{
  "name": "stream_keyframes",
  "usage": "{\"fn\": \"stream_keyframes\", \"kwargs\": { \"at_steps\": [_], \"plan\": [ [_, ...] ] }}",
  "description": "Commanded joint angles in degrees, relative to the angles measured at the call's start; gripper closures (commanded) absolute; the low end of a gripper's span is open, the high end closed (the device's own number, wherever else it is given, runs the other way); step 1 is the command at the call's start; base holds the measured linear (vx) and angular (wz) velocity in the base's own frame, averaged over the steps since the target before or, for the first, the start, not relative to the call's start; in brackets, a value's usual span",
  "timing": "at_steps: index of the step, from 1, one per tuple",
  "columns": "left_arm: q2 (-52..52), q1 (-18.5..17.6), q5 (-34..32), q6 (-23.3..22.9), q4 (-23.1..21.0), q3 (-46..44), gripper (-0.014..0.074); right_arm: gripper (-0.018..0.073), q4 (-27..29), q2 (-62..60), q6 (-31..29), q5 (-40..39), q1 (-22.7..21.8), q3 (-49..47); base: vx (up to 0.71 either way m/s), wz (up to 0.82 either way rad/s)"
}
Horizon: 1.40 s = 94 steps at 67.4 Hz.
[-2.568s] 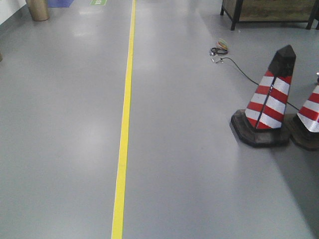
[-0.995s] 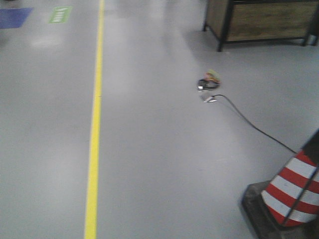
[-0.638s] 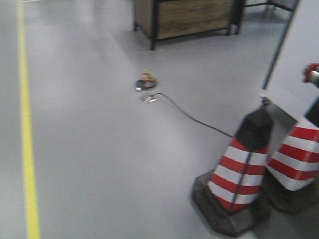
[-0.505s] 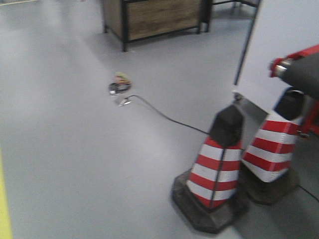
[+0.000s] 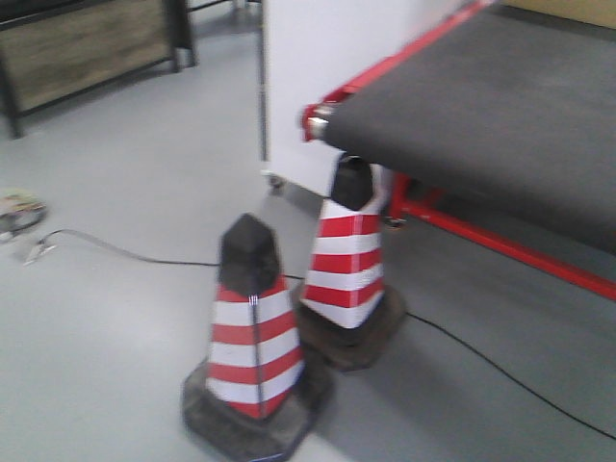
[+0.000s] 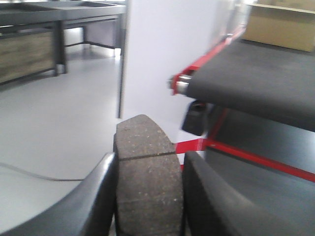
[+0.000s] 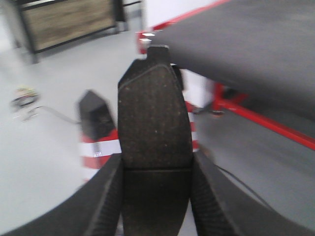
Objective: Move and align brake pads A on conveyor
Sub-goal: 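Drive past the striped cones toward the black belt conveyor, then approach the conveyor belt and stop over its surface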
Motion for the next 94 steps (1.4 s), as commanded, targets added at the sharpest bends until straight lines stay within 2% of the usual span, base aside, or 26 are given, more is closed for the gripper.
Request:
{"fn": "stream_keyframes", "kwargs": {
  "at_steps": [1, 47, 94],
  "plan": [
    [0.48, -0.23, -5.83, -0.18, -0.4, -1.69, 0.0603, 0.0571, -0.63, 0.6, -0.26, -5.45, -0.12, -1.64, 0.14, -0.87],
    [0.48, -0.23, -5.83, -0.18, -0.4, -1.69, 0.0603, 0.0571, -0.63, 0.6, -0.26, -5.48, -0.12, -1.64, 0.11, -0.79],
    [0.48, -0.23, -5.83, -0.18, -0.4, -1.69, 0.0603, 0.0571, -0.63, 0.6, -0.26, -5.48, -0.12, -1.64, 0.15, -0.13]
  ]
}}
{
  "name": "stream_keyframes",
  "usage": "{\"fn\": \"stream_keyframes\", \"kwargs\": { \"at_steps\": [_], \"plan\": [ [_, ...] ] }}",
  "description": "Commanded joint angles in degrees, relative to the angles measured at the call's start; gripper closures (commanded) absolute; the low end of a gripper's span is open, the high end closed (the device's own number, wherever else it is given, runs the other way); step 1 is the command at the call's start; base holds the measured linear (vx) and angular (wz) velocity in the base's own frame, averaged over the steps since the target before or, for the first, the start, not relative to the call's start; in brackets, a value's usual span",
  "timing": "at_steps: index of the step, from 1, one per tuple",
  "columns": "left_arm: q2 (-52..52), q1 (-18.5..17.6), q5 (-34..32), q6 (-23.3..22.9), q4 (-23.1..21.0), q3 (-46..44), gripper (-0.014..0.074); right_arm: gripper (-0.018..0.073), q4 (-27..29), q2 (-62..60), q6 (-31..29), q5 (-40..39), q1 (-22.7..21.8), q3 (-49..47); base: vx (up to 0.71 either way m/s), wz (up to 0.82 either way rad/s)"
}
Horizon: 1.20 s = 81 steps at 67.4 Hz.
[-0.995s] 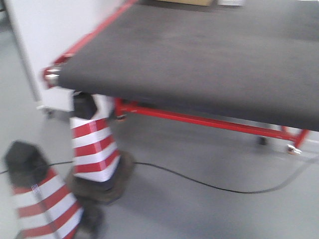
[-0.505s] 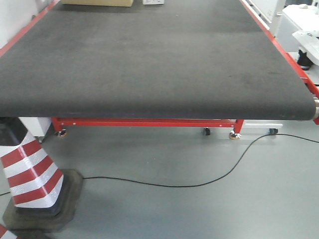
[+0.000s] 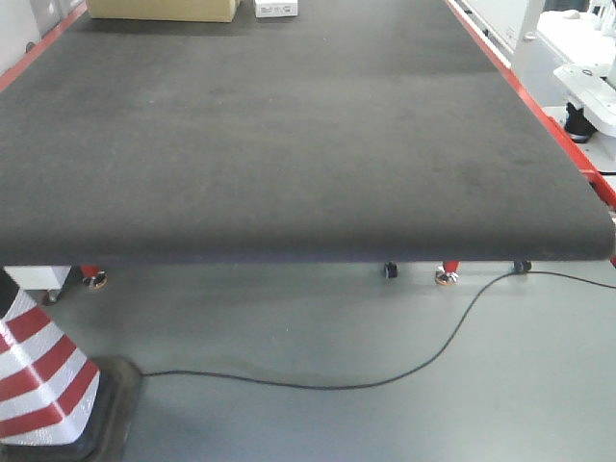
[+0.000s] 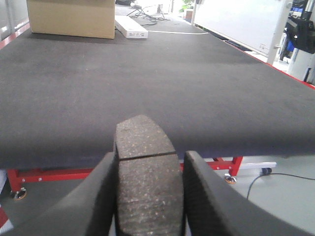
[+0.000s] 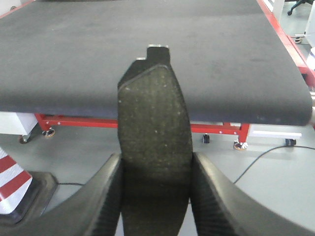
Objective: Move and align brake pads A on conveyor
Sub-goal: 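Approach the conveyor belt and stop over its surface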
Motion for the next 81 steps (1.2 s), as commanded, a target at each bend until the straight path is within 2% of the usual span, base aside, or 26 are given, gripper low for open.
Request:
{"fn": "stream_keyframes", "kwargs": {
  "at_steps": [1, 81],
  "plan": [
    [0.48, -0.23, -5.83, -0.18, -0.36, -1.69, 0.0603, 0.0571, -0.52, 0.6, -0.26, -5.48, -0.12, -1.64, 0.3, 0.02],
    [0.48, -0.23, -5.83, -0.18, -0.36, -1.69, 0.0603, 0.0571, -0.52, 0.6, -0.26, -5.56, -0.12, -1.64, 0.34, 0.02]
  ]
}}
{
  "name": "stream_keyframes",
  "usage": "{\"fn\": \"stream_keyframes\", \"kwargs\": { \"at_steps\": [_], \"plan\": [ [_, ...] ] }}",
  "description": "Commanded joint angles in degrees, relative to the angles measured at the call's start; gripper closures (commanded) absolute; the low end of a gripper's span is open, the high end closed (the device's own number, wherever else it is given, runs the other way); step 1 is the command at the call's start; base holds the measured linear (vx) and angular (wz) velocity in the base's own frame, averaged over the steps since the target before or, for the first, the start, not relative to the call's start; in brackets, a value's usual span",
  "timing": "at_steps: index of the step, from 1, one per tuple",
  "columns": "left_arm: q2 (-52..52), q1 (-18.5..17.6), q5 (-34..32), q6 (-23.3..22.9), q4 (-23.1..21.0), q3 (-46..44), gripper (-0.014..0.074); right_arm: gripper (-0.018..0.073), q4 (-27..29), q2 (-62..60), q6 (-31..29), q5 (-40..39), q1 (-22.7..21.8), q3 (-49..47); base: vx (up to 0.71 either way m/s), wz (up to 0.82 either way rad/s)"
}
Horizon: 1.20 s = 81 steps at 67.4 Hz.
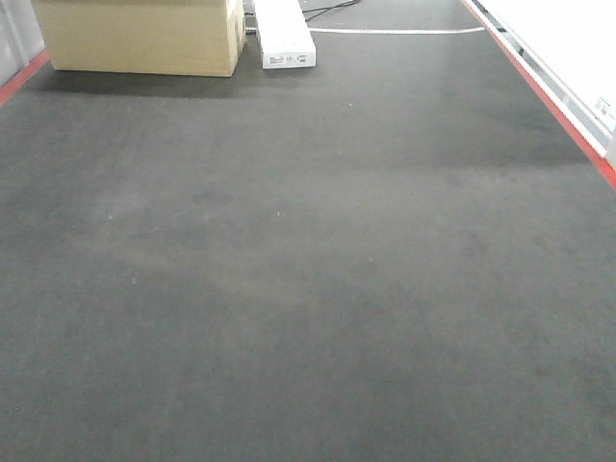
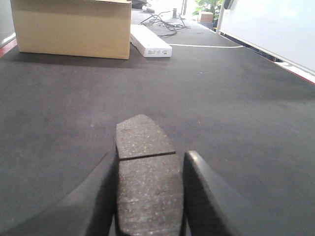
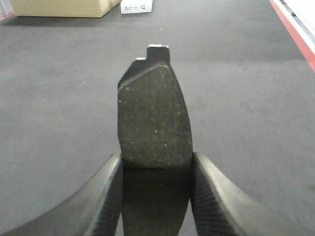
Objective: Move and align brake pads A on conveyor
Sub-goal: 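Approach the conveyor belt and stop over its surface, then lower the left gripper with its brake pad onto the belt and release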
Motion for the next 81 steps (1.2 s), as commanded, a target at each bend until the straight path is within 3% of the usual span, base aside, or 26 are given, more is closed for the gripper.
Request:
{"fn": "stream_keyframes", "kwargs": {
  "at_steps": [1, 81],
  "plan": [
    [0.48, -0.23, -5.83, -0.19, -0.36, -1.69, 0.0603, 0.0571, -0.52, 0.6, -0.26, -5.56, -0.12, -1.64, 0.24, -0.01],
    [0.48, -0.23, -5.83, -0.19, -0.36, -1.69, 0.0603, 0.0571, -0.52, 0.6, -0.26, -5.46, -0.12, -1.64, 0.07, -0.01]
  ]
}}
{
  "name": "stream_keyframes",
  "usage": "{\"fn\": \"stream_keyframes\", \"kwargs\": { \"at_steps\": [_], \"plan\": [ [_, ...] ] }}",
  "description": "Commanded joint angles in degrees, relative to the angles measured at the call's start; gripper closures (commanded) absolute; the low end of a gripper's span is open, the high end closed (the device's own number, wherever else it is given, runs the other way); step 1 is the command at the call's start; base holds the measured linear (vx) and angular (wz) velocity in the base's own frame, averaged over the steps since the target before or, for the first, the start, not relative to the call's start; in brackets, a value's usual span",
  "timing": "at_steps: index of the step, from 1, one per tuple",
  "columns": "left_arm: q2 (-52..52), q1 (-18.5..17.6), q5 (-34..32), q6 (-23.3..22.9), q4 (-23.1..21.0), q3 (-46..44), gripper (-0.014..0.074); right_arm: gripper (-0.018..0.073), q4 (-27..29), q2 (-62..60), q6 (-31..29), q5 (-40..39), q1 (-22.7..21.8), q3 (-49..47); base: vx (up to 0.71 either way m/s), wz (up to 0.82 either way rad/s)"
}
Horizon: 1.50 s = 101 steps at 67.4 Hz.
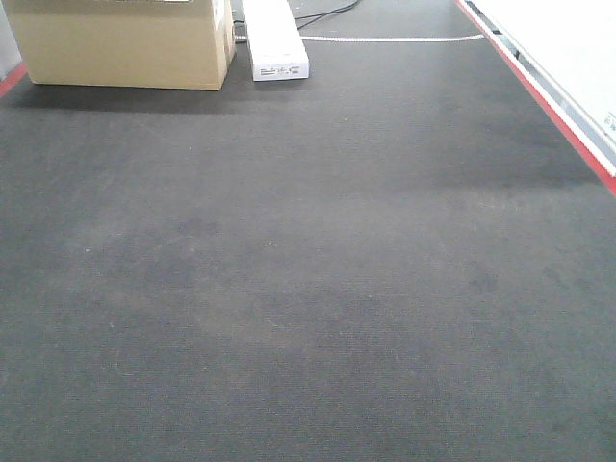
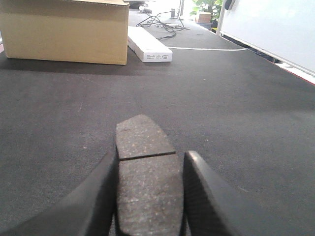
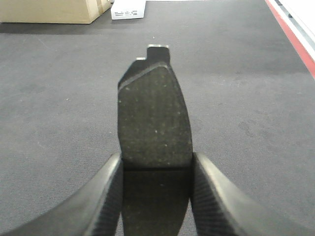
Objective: Move and align brake pads A on conveyor
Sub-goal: 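Lower the left gripper with its brake pad onto the belt and release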
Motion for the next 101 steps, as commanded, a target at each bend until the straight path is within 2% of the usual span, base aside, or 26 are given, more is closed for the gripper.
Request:
{"fn": "stream_keyframes", "kwargs": {
  "at_steps": [1, 27, 36, 46, 76, 96, 101],
  "plan": [
    [0.48, -0.23, -5.83, -0.19, -0.36, -1.69, 0.0603, 0.0571, -0.52, 0.6, -0.26, -5.46, -0.12, -1.64, 0.0, 0.0],
    [0.48, -0.23, -6.72, -0.23, -0.41, -1.69, 0.0603, 0.0571, -0.52, 0.6, -0.26, -5.46, -0.12, -1.64, 0.0, 0.0],
    [0.59, -0.23, -5.6, -2.08, -0.35, -1.69, 0.0603, 0.0571, -0.52, 0.6, -0.26, -5.46, -0.12, -1.64, 0.0, 0.0],
    [3.37, -0.23, -7.18, -2.2, -0.35, -2.58, 0.0599, 0.0571, -0.52, 0.6, -0.26, -5.46, -0.12, -1.64, 0.0, 0.0],
    [34.51, -0.23, -9.14, -2.25, 0.03, -10.25, 0.0593, 0.0571, -0.52, 0.6, -0.26, -5.53, -0.12, -1.64, 0.0, 0.0],
    [50.27, -0.05, -21.7, -2.32, -0.75, -10.33, 0.0584, 0.0571, -0.52, 0.6, -0.26, -5.53, -0.12, -1.64, 0.0, 0.0],
    [53.9, -0.05, -24.17, -2.32, -2.5, -10.33, 0.0579, 0.0571, -0.52, 0.6, -0.26, -5.53, -0.12, -1.64, 0.0, 0.0]
  ]
}}
